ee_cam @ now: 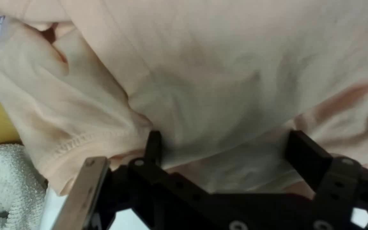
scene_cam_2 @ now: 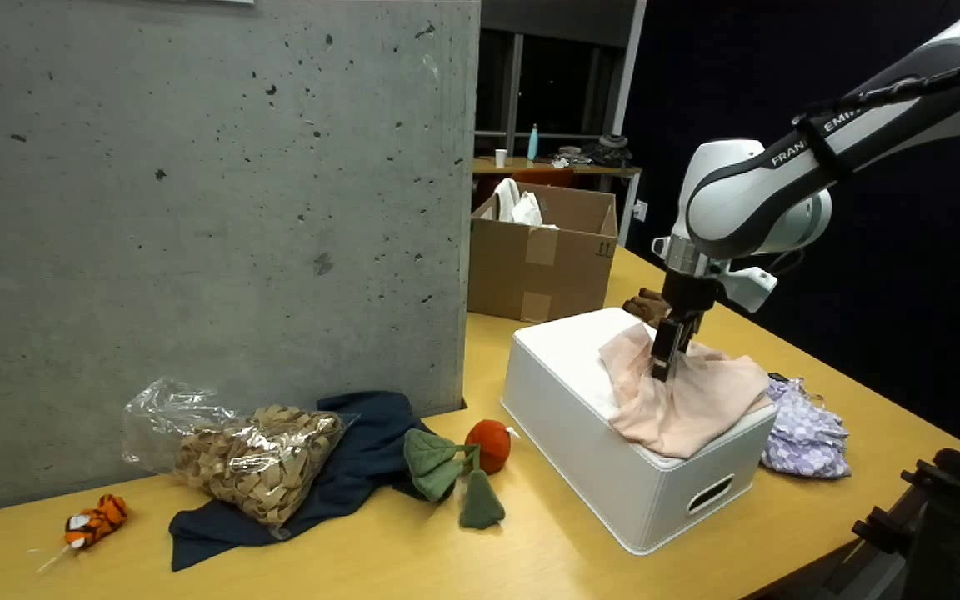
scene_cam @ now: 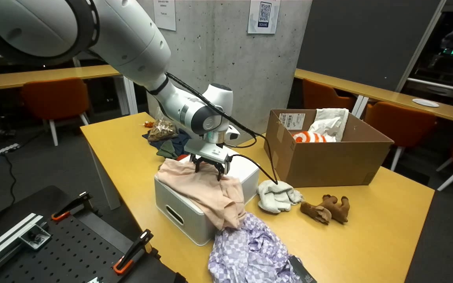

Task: Cover the yellow container with the pink shirt and pick it up, place the yellow container back on the tub and the tshirt back

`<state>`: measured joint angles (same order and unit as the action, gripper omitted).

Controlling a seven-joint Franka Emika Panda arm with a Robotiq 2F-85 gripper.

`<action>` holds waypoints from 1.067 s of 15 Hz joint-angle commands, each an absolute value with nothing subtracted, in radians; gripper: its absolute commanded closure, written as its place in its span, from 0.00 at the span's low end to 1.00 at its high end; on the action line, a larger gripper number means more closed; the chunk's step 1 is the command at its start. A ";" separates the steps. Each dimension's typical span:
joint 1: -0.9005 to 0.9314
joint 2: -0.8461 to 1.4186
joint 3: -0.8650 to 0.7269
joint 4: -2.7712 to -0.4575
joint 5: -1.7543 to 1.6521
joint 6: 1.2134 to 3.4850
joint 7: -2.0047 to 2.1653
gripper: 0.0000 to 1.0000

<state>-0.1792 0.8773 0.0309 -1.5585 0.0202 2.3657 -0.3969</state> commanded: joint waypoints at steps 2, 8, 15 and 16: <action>-0.158 0.915 0.023 -1.493 -0.014 2.312 -0.366 0.35; -0.152 0.918 0.024 -1.476 -0.029 2.291 -0.363 0.76; -0.106 0.873 0.027 -1.527 -0.052 2.306 -0.355 0.76; -0.101 0.872 0.026 -1.525 -0.053 2.307 -0.354 0.76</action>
<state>-0.1255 0.8992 0.0308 -1.5140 -0.0206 2.3277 -0.3810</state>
